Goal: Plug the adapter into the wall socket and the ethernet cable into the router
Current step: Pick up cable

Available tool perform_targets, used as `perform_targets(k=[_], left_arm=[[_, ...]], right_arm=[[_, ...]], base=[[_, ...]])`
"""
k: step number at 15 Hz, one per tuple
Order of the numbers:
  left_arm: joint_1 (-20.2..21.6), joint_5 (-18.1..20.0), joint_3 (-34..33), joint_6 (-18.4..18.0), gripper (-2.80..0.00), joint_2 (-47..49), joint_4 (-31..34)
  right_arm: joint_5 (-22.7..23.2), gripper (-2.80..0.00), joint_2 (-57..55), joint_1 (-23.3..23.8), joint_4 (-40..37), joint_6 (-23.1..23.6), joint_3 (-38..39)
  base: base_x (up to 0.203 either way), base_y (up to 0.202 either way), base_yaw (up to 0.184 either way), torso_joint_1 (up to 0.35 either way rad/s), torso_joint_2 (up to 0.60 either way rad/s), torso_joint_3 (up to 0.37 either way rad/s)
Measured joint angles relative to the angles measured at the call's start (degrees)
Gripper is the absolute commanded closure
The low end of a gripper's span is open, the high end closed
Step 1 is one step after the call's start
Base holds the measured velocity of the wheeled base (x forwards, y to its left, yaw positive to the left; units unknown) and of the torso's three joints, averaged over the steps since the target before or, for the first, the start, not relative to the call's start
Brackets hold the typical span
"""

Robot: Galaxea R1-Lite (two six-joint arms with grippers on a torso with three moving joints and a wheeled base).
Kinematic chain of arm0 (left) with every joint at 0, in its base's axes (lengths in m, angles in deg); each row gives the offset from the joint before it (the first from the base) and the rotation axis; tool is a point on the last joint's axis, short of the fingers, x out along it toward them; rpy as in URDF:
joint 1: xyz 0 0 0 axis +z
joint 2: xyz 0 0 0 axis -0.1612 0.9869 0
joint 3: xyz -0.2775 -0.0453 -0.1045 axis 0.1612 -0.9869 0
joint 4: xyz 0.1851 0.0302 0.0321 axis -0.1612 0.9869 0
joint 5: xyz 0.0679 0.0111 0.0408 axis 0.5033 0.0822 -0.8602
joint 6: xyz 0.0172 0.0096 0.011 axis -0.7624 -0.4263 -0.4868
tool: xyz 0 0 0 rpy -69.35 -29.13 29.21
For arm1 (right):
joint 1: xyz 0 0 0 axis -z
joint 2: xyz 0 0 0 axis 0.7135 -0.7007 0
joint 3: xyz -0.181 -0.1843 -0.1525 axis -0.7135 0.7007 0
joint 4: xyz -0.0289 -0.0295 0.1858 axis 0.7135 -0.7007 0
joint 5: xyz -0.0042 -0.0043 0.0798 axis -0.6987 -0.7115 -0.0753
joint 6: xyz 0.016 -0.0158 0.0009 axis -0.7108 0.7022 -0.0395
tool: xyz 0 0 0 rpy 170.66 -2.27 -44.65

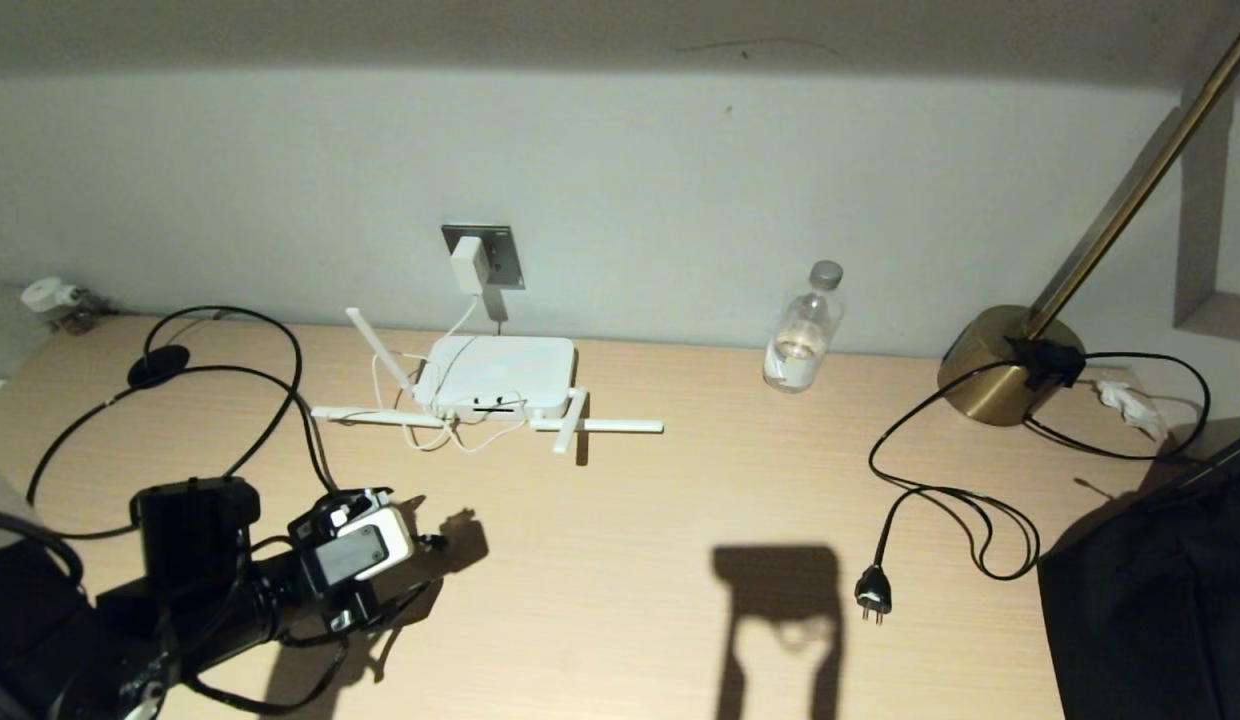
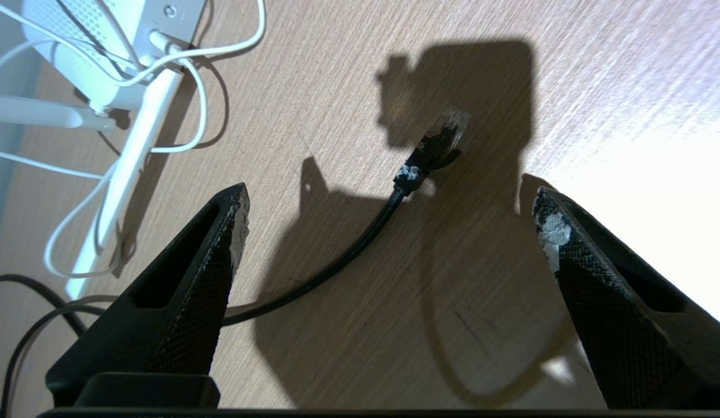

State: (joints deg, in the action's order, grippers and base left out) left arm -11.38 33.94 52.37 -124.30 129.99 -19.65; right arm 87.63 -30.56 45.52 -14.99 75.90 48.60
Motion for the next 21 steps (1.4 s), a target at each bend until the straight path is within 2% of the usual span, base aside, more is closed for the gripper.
perform_targets(k=[11, 21], left_arm=[[0.24, -0.02, 3.01, 0.02, -2.80, 4.94, -0.07], [1.54, 0.18, 9.51, 0.09, -2.80, 9.59, -0.40]], right_arm=[[-0.01, 0.00, 0.00, 0.00, 0.00, 0.00, 0.00], [0.00, 0.00, 0.00, 0.00, 0.00, 0.00, 0.00]], base=[[0.000, 0.000, 0.000, 0.000, 0.00, 0.000], [0.000, 0.000, 0.000, 0.000, 0.00, 0.000]])
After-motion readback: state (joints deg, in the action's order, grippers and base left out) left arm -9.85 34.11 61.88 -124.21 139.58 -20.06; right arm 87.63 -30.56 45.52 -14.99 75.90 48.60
